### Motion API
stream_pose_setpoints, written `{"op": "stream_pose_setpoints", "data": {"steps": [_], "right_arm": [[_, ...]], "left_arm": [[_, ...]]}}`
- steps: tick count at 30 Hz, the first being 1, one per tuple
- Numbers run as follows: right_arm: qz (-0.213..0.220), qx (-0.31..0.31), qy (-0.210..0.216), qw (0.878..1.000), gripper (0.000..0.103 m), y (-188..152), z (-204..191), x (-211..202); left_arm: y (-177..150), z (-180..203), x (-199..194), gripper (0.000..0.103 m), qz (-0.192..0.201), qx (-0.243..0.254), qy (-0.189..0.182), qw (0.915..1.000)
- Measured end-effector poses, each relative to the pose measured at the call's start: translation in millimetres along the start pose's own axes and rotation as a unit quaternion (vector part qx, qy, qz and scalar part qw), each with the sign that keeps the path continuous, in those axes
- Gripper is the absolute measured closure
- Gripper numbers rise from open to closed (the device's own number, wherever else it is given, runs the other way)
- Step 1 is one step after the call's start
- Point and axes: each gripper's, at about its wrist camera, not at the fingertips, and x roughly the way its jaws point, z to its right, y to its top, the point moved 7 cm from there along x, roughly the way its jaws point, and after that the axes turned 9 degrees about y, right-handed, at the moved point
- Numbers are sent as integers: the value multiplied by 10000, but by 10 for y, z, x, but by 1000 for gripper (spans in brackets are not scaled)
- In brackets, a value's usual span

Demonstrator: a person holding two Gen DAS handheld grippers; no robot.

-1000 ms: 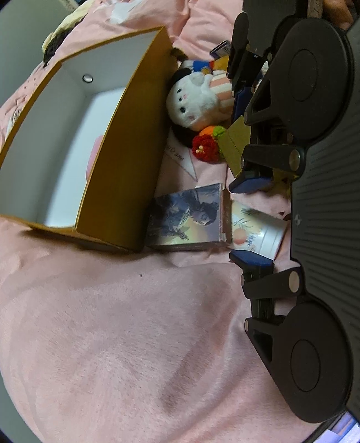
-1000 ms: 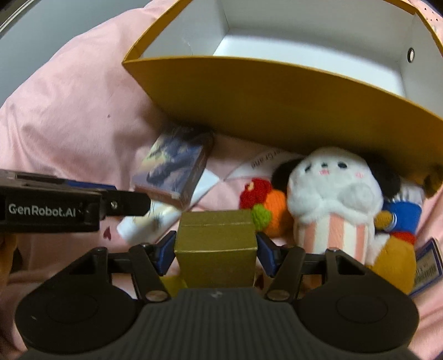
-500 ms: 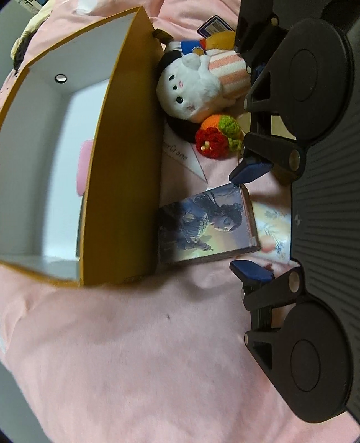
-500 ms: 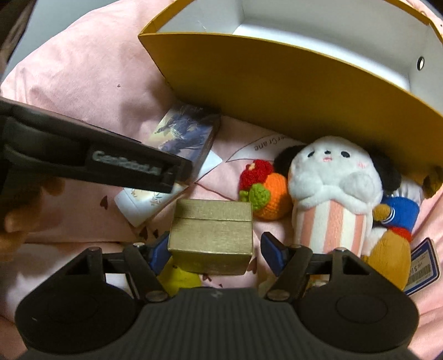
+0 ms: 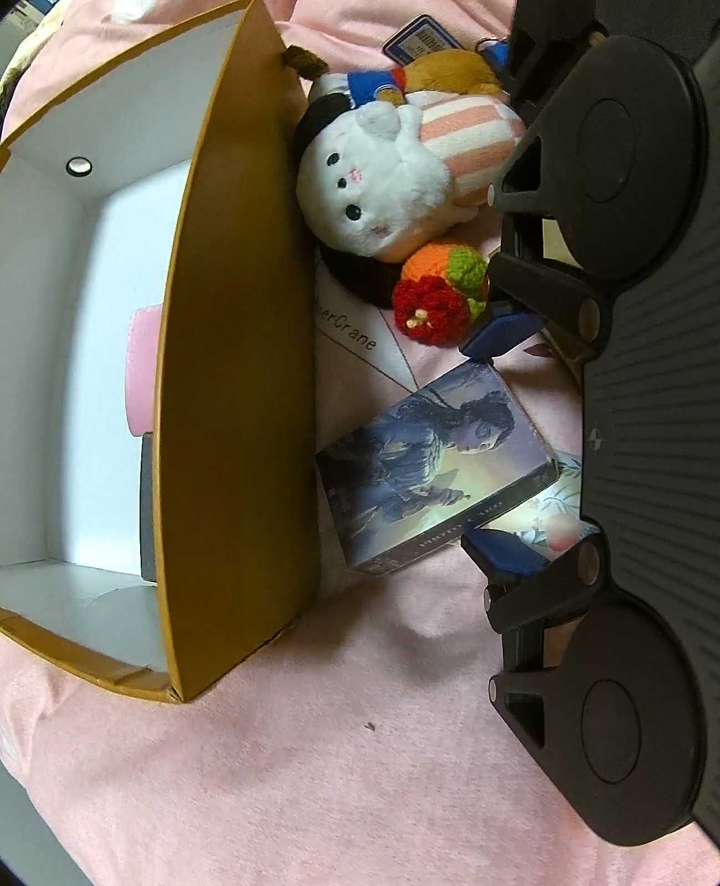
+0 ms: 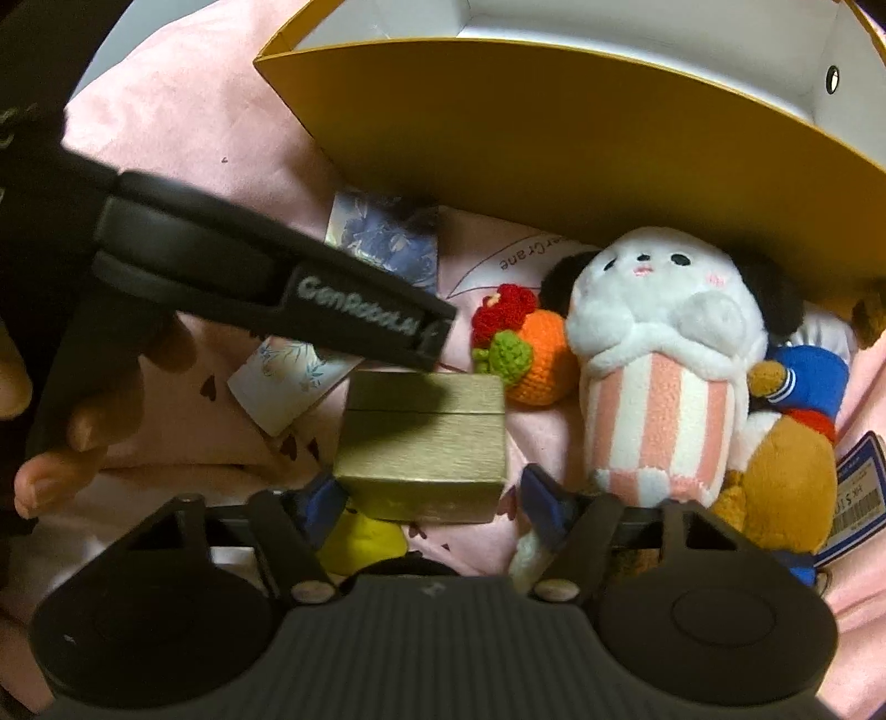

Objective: Organize objects
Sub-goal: 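Grasp the photo card pack with the left tool while the right tool lifts the gold box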

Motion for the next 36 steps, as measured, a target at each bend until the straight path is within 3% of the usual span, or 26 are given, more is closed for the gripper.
{"op": "stream_pose_setpoints", "data": {"steps": [6,11,18,22,25,27,30,33,36], "right_arm": [[142,77,56,9999,43,72,1,-48],[268,102,-73,9996,43,78,49,-184],[847,63,-247,9961,43,254,113,-545],[1030,-21,-322,9942,43,326,189,-646],[1183,189,-233,9925,43,496,149,-619],[1292,322,-193,9909,43,533,111,-617],[1456,421,-149,9883,43,557,168,-745],[1645,373,-523,9843,43,581,257,-895],[1668,571,-353,9837,43,587,360,-948]], "left_arm": [[41,-24,43,21,28,-107,101,9999],[35,-153,-65,39,132,-77,154,9998],[28,-501,-234,44,277,-117,612,9977],[30,-526,-307,43,308,-380,370,9981],[55,-488,-363,33,304,-688,52,9972],[66,-356,-327,32,252,-701,-77,9972],[84,-234,-206,32,134,-671,31,9977],[80,-179,-50,32,-10,-799,120,9967],[116,-140,54,30,-90,-951,79,9954]]}}
